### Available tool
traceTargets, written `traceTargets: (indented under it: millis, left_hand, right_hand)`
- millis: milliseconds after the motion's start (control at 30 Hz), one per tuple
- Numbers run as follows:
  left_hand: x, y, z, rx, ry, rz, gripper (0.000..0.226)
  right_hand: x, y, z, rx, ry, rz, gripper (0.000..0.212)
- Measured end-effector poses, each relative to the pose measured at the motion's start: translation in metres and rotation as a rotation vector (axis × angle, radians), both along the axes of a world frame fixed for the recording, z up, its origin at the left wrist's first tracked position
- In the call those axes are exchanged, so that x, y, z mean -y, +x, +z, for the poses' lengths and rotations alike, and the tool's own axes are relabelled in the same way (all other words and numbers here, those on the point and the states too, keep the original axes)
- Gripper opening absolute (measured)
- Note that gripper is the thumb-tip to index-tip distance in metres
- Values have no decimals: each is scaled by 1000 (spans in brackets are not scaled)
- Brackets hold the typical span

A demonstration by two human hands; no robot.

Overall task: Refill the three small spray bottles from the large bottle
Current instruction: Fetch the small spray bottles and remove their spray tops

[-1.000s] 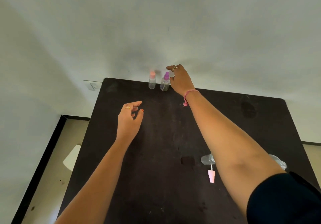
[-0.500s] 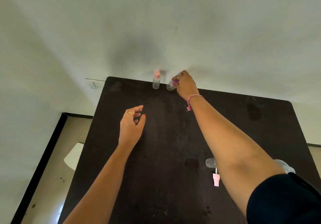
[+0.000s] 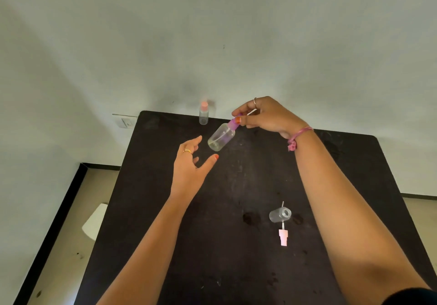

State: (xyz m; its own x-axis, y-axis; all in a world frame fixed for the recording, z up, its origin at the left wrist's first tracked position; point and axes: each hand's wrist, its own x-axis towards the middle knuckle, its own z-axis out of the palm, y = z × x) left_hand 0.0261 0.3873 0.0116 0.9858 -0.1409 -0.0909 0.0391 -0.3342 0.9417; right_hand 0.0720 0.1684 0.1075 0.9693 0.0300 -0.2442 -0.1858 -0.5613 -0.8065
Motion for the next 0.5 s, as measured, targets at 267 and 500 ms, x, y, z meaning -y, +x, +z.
traceTargets:
  millis: [267,500]
  left_hand:
    - [19,-29,45,147,-89,-14,58]
    - [21,-58,72,190,-163,33,46]
  right_hand:
    - [5,-52,49,37,167,15,19]
    - [1,-85,76,62,118,27,25]
